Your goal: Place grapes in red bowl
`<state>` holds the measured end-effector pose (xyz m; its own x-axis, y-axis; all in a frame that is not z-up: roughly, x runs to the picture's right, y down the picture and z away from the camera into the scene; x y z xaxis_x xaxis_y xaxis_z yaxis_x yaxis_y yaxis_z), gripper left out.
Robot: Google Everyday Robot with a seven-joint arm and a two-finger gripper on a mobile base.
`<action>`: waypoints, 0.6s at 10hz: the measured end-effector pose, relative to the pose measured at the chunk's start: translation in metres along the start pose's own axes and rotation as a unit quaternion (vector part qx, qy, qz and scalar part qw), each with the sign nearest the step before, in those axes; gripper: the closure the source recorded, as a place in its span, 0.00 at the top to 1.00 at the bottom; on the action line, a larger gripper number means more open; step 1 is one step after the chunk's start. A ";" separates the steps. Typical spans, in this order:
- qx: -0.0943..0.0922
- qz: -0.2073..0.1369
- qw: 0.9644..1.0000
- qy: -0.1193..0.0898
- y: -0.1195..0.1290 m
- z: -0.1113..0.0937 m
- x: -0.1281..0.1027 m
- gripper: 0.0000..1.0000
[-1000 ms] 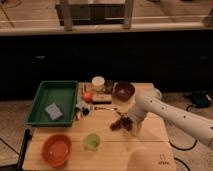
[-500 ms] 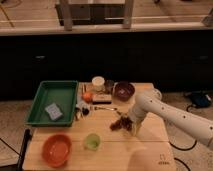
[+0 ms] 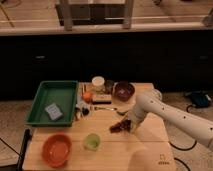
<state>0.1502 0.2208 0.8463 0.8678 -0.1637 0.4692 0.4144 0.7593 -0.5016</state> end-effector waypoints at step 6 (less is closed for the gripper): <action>0.009 0.002 1.000 0.011 -0.003 -0.034 -0.008 0.00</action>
<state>0.1513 0.1982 0.8191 0.8754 -0.1741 0.4509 0.4060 0.7710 -0.4906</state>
